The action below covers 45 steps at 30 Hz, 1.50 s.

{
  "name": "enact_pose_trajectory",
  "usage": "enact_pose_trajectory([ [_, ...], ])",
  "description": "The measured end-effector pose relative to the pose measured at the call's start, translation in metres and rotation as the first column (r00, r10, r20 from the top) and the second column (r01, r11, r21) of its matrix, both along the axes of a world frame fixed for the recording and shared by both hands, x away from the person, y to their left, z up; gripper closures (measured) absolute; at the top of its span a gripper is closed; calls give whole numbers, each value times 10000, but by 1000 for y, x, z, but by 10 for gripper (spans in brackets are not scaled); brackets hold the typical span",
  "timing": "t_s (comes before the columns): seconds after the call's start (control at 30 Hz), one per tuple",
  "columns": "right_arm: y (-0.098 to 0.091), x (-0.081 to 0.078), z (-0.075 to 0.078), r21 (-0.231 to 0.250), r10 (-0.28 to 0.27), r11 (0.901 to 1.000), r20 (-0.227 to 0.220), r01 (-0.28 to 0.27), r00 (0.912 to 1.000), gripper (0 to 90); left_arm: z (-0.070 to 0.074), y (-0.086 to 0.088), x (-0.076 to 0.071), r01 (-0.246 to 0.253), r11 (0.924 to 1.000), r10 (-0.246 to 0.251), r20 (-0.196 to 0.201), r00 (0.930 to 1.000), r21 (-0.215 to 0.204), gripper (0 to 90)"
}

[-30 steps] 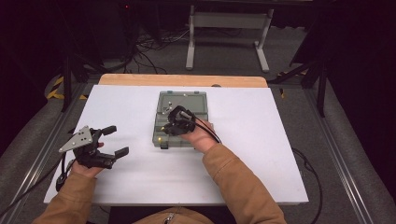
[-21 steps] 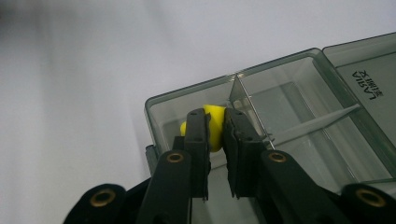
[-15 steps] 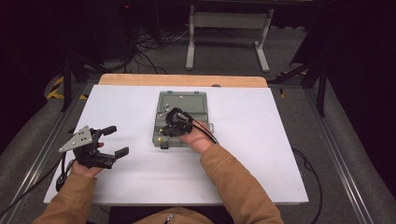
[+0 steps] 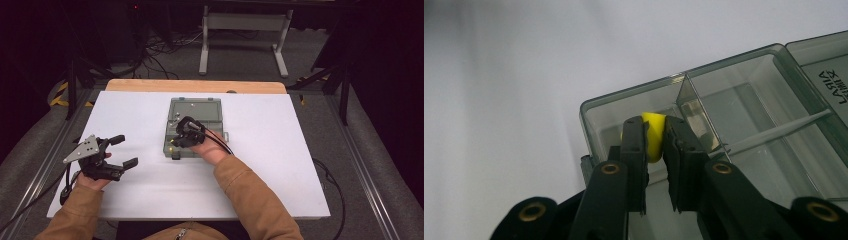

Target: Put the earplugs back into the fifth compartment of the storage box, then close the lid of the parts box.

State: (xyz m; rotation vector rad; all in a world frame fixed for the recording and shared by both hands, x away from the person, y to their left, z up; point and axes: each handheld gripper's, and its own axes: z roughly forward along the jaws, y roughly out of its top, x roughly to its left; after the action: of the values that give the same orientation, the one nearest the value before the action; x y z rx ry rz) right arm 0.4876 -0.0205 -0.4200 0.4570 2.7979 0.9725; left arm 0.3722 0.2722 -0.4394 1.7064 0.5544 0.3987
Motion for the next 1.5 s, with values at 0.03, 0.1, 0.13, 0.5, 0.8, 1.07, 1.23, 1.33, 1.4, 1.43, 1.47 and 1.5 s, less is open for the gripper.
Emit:
enact_pose_trajectory([
  [0.03, 0, 0, 0, -12, 9, 10000, 8, -9, 10000, 795, 0, 0, 0, 0, 10000, 0, -3, 10000, -1, 30],
  [0.1, 0, 0, 0, -54, 3, 10000, 40, -2, 10000, 795, 0, 0, 0, 3, 10000, -3, -7, 10000, -2, 31],
  [0.13, 1, 0, -1, -54, 7, 10000, 30, -7, 10000, 795, 0, 0, 0, 0, 10000, 0, -4, 10000, -2, 31],
  [0.5, 0, -1, 0, -5, 23, 10000, 42, -23, 10000, 715, 0, 0, 0, -10, 10000, 10, -13, 10000, 6, 31],
  [0.8, -16, -6, 16, 508, -283, 9983, 46, 281, 9996, 788, 3, -2, 2, 27, 9998, -21, -344, 9994, 195, 48],
  [1.07, -58, -15, 43, 1016, -959, 9907, 501, 904, 9941, 900, 15, -3, 11, 287, 9986, -248, -833, 9962, 452, 239],
  [1.23, -94, -18, 54, 1218, -1476, 9830, 770, 1376, 9860, 900, 23, -8, 22, 191, 9930, -90, -859, 9963, 1169, 417],
  [1.33, -112, -18, 57, 1282, -1806, 9771, 782, 1698, 9804, 900, 26, -12, 28, 69, 9893, 75, -975, 9952, 1461, 546],
  [1.4, -121, -17, 56, 1170, -2017, 9746, 856, 1912, 9757, 900, 27, -16, 34, -72, 9841, 260, -1039, 9943, 1775, 651],
  [1.43, -125, -16, 56, 1159, -2083, 9734, 897, 1975, 9740, 900, 27, -17, 37, -128, 9808, 338, -1051, 9939, 1947, 697],
  [1.47, -129, -15, 55, 1161, -2184, 9712, 874, 2078, 9719, 900, 27, -19, 40, -213, 9777, 451, -1095, 9930, 2091, 748],
  [1.5, -132, -14, 55, 1153, -2289, 9691, 885, 2183, 9694, 900, 27, -20, 42, -271, 9754, 527, -1122, 9923, 2186, 782],
])
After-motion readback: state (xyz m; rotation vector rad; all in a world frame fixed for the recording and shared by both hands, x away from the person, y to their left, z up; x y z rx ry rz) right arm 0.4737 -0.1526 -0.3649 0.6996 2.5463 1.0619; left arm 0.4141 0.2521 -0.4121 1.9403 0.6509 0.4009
